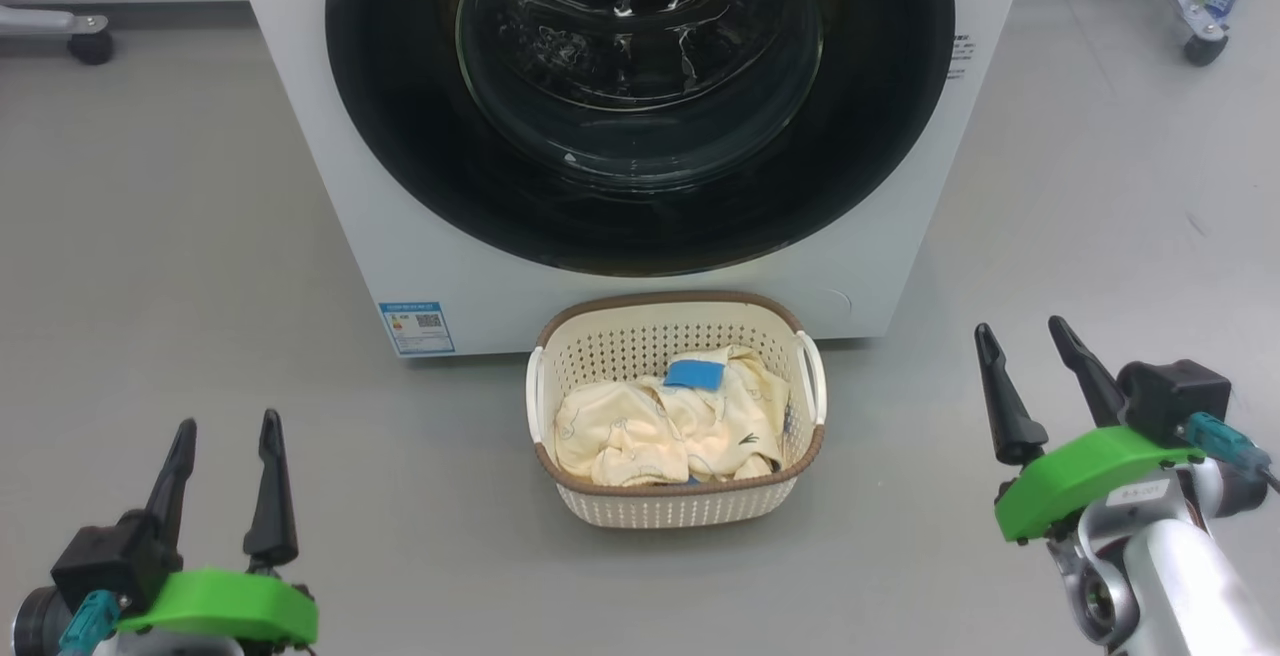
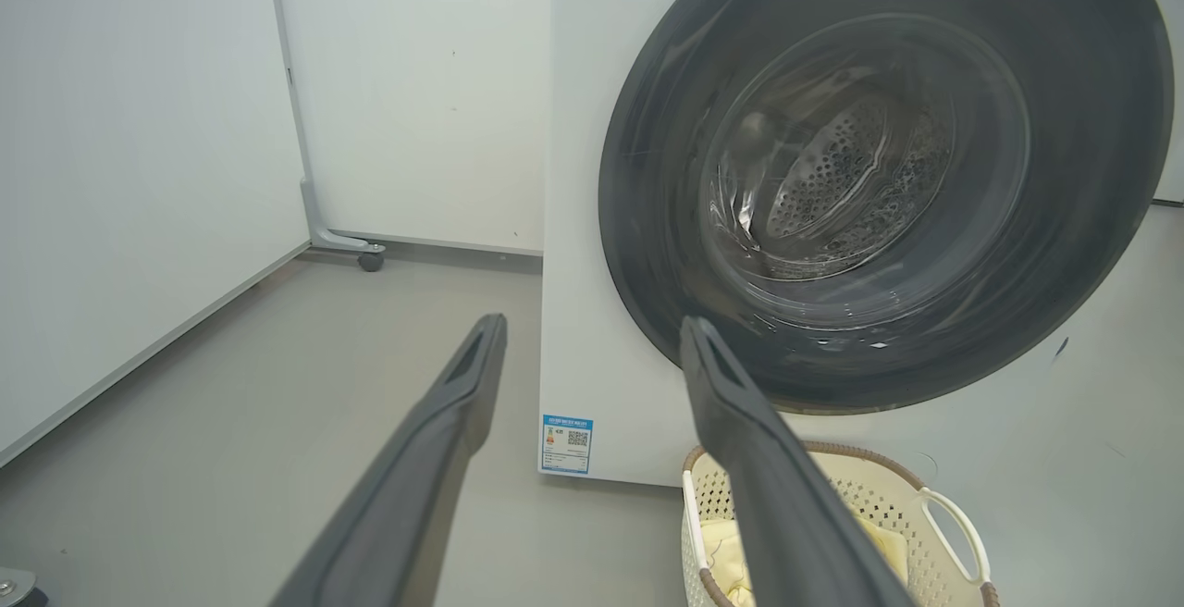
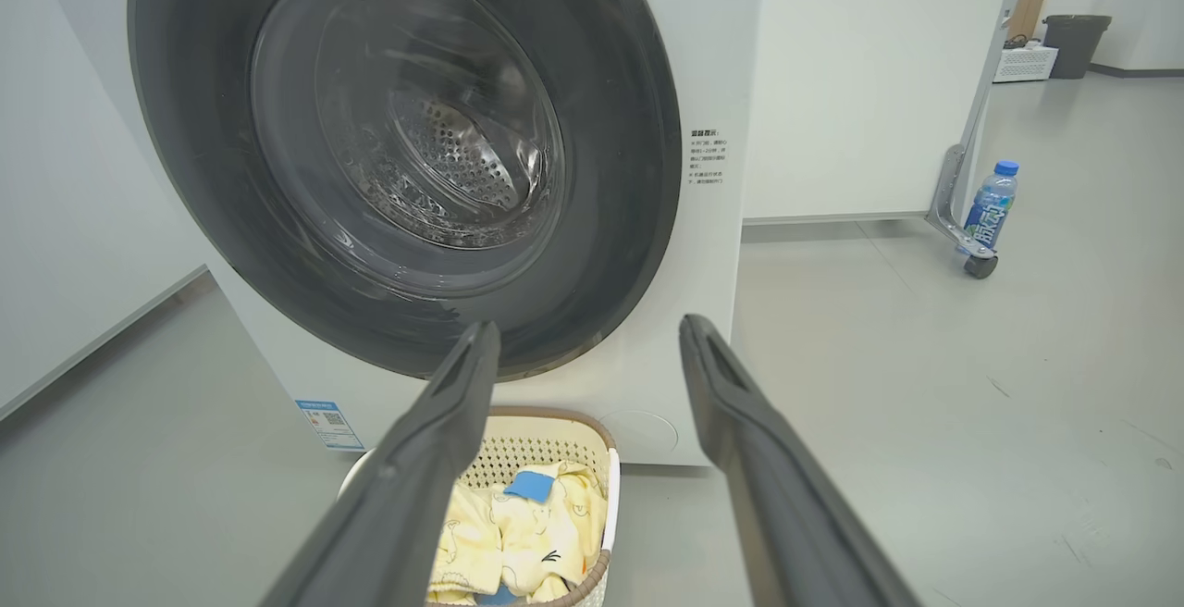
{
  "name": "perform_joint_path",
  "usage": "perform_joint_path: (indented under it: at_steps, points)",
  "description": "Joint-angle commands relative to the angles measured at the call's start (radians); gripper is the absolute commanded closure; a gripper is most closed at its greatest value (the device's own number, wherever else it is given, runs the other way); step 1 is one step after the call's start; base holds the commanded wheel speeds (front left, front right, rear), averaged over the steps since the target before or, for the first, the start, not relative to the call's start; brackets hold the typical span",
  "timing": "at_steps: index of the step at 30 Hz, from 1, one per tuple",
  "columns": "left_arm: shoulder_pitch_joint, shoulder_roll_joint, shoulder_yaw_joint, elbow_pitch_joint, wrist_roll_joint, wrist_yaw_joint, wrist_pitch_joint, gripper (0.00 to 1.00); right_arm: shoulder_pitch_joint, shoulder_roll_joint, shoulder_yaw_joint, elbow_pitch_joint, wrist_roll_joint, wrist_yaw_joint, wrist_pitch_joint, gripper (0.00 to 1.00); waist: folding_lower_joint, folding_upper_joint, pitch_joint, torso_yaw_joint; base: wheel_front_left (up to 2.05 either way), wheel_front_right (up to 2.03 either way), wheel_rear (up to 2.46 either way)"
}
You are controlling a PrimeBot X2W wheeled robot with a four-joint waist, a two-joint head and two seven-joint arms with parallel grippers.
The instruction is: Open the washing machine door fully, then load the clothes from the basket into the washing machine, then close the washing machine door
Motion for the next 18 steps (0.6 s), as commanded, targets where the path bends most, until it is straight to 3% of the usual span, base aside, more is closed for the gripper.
perform_joint_path:
  at_steps: [1, 18]
  points:
    - [-0.041, 0.025, 0.041, -0.034, -0.004, 0.009, -0.005, 0.0, -0.034, -0.017, 0.014, -0.03, -0.013, -0.003, -0.006, 0.0, 0.0, 0.0, 0.0, 0.0, 0.0, 0.0, 0.0]
    - [-0.041, 0.039, 0.04, -0.021, -0.008, 0.037, 0.003, 0.0, -0.037, -0.015, 0.014, -0.029, -0.018, -0.003, -0.009, 0.0, 0.0, 0.0, 0.006, -0.003, 0.0, 0.0, 0.0]
